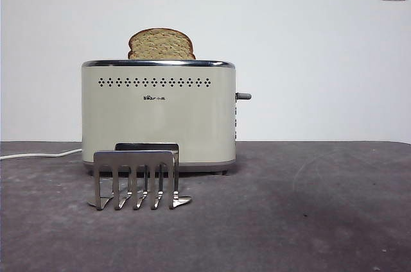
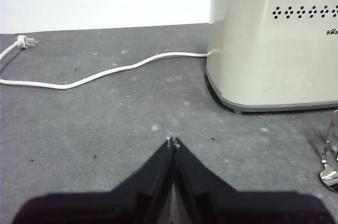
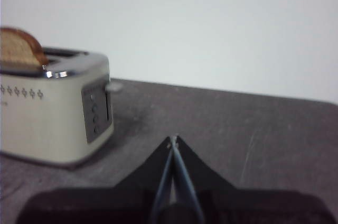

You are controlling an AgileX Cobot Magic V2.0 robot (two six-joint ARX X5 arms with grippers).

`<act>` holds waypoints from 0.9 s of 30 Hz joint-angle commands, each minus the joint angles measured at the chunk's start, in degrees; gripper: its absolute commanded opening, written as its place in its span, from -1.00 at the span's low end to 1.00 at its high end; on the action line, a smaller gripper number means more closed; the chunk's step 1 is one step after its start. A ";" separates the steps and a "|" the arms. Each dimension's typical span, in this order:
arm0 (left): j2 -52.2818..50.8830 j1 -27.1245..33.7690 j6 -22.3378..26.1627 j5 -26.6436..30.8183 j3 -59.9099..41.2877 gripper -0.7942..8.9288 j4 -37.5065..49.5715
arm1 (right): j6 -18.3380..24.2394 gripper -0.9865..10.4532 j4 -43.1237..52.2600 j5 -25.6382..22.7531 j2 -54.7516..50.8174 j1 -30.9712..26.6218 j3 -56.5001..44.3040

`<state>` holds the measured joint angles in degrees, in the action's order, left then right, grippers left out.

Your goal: Pick up a slice of bread from the rack,put the bread on the toaster,press the button

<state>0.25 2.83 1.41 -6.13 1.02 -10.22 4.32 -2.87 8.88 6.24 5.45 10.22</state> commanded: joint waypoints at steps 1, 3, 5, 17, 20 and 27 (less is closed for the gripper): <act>-0.13 0.15 -0.55 0.13 -0.79 -0.84 -0.02 | -2.58 -0.83 0.94 -0.28 -2.62 -0.35 -4.22; -0.13 0.15 -0.55 0.13 -0.79 -0.84 -0.02 | -3.54 -0.83 0.96 -0.28 -3.98 -0.70 -6.21; -0.13 0.15 -0.55 0.13 -0.79 -0.84 -0.02 | -4.57 -0.83 0.90 -0.31 -5.14 -1.16 -8.02; -0.13 0.13 -0.55 0.13 -0.79 -0.84 -0.02 | -4.39 -0.83 -7.32 -0.46 -6.19 -1.77 -9.88; -0.13 0.15 -0.55 0.13 -0.79 -0.84 0.07 | -7.82 -0.83 -7.04 -0.35 -6.19 -1.77 -9.84; -0.13 0.15 -0.55 0.13 -0.79 -0.84 0.07 | -7.69 -0.83 -7.04 -0.42 -6.19 -1.77 -9.84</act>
